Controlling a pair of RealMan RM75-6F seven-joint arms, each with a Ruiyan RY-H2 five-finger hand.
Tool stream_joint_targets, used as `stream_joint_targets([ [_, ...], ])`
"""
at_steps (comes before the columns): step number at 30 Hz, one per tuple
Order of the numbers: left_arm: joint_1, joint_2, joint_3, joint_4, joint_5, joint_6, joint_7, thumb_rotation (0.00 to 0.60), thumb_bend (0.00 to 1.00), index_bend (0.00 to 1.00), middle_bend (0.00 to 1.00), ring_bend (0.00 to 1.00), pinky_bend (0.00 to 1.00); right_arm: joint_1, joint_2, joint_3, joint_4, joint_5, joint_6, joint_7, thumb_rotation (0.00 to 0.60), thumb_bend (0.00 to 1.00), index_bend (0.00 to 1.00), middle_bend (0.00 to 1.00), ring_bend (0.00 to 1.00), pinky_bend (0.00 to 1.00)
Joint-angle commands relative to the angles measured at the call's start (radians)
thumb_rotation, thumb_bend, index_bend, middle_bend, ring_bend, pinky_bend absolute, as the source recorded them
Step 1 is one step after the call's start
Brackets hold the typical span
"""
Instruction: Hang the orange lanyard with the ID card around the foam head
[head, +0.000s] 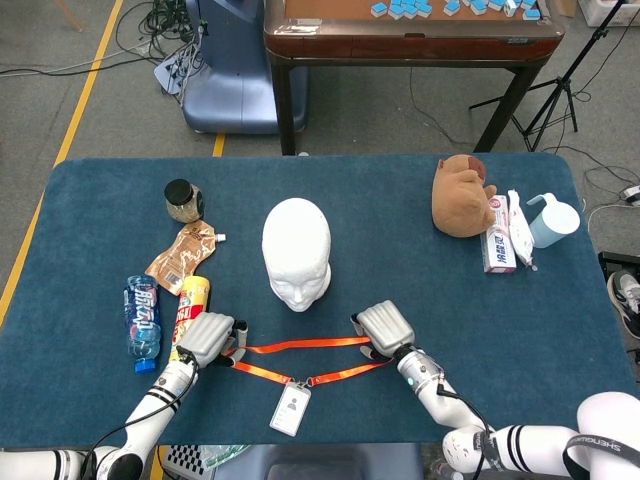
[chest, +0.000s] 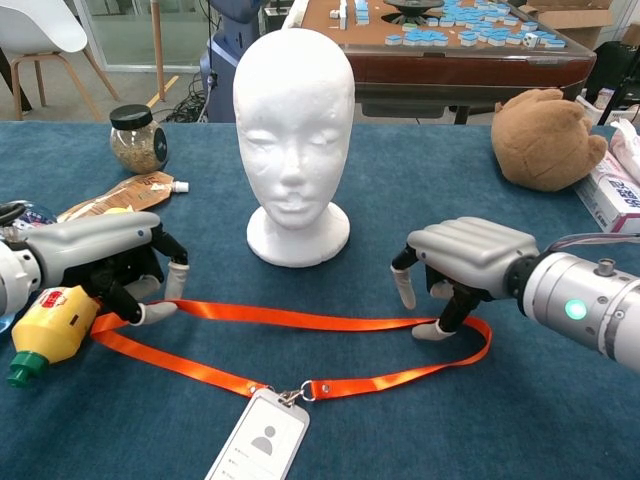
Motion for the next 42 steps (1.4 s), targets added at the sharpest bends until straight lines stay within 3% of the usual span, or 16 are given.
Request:
stream_joint_targets([
  [1,0.001,0.001,0.001,0.000,0.001,-0.001,-0.001,0.600,0.36,0.61,0.89,0.90,0.97,0.003,-0.010,0.002,0.011,0.003,0.001,-0.007,0.600,0.23,0.53,1.00,1.00,1.00],
  [17,0.007,0.003,-0.001,0.007,-0.001,-0.003,-0.005,0.600,0.36,0.62,0.89,0.90,0.97,0.010,-0.036,0.014,0.053,0.035,-0.010,-0.023,0.600,0.32,0.54,1.00,1.00,1.00],
  [33,0.013,-0.001,0.007,0.019,-0.001,-0.015,-0.014,0.600,0.36,0.62,0.89,0.90,0.97,0.009,-0.039,0.008,0.049,0.037,-0.013,-0.019,0.600,0.41,0.64,1.00,1.00,1.00],
  [42,0.022,0.044,-0.012,-0.027,0.029,0.012,-0.032,0.600,0.36,0.62,0.89,0.90,0.97,-0.016,0.030,0.007,-0.048,-0.021,0.028,0.031,0.600,0.41,0.65,1.00,1.00,1.00],
])
